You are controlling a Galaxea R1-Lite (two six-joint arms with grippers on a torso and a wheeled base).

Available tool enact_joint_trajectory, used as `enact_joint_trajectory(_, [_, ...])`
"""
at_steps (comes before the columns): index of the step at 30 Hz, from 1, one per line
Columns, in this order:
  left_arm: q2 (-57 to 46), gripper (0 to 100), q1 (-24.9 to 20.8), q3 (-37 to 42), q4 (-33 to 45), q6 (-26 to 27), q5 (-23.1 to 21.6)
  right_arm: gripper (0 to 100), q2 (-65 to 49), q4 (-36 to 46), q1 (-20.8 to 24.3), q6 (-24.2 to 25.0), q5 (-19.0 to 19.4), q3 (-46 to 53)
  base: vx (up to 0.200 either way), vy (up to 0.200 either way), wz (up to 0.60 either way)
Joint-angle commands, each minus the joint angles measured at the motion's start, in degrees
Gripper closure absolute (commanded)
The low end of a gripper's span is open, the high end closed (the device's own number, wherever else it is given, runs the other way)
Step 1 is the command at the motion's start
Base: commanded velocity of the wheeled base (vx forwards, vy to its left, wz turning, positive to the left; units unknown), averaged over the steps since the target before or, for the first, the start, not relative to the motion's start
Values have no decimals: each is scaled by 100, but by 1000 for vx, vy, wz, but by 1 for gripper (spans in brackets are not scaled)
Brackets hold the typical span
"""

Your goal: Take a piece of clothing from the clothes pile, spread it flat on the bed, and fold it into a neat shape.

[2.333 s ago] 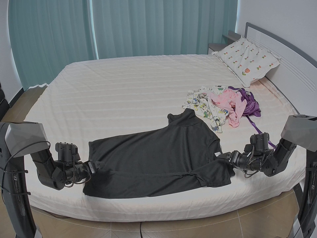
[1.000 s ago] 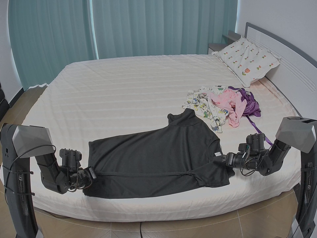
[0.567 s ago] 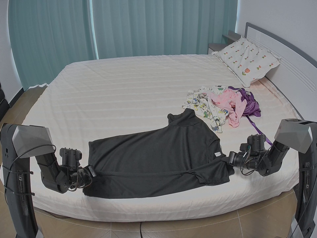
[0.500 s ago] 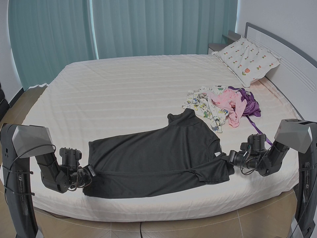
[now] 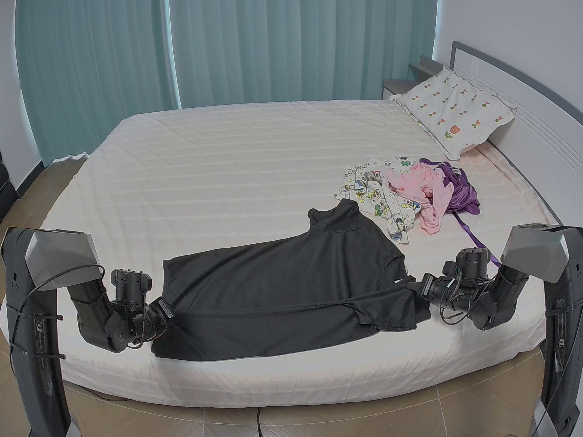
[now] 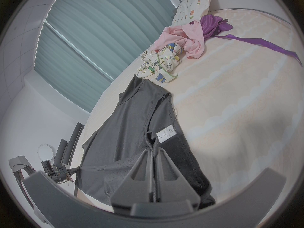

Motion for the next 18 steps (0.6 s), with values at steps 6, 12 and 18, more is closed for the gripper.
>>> enact_joint_trajectory(6, [74, 100, -29, -35, 13, -9, 16, 100, 79, -2, 61, -4, -3, -6, 0, 0, 0])
enact_joint_trajectory(12, [65, 0, -29, -44, -4, -9, 8, 0, 18, -20, 61, 40, -21, 20, 0, 0, 0])
enact_joint_trajectory(18, [-101, 0, -3, 18, -4, -45, 16, 0, -114, -64, -36, 93, -153, 117, 0, 0, 0])
